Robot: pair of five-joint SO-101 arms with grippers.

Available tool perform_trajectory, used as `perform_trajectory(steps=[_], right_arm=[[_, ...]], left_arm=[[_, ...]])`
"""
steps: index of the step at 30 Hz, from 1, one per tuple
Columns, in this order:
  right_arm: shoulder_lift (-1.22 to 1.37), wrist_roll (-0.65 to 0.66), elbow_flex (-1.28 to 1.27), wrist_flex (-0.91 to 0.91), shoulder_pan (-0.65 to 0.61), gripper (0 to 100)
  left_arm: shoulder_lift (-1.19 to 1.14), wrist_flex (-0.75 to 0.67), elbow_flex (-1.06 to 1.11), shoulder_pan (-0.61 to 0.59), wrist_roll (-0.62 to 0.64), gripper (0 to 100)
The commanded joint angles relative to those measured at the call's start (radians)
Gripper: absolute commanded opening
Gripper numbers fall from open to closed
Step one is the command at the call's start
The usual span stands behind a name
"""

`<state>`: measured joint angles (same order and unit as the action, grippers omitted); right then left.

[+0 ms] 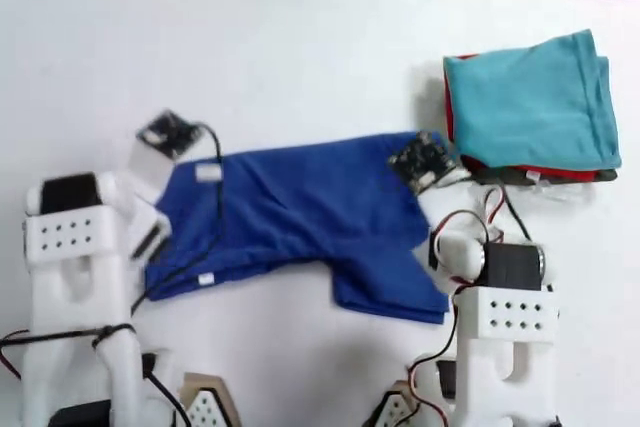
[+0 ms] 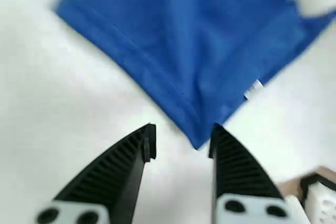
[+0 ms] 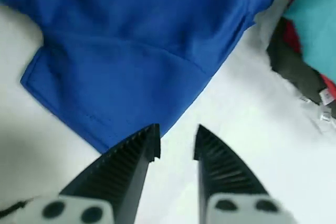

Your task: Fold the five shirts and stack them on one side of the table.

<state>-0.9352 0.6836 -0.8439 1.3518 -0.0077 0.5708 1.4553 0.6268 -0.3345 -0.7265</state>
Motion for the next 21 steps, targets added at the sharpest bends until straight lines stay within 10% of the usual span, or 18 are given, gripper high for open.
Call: perform_trajectory(steps=[1, 21], right_arm=[[-0.012, -0.123, 0.035, -0.13, -0.008, 2.9], [1.003, -0.308, 0.618, -0.366, -0.154, 1.9]], left_arm=[[0.021, -0.015, -0.119, -0.005, 0.086, 2], [-0.832, -0.244, -0.446, 0.072, 0.315, 2]])
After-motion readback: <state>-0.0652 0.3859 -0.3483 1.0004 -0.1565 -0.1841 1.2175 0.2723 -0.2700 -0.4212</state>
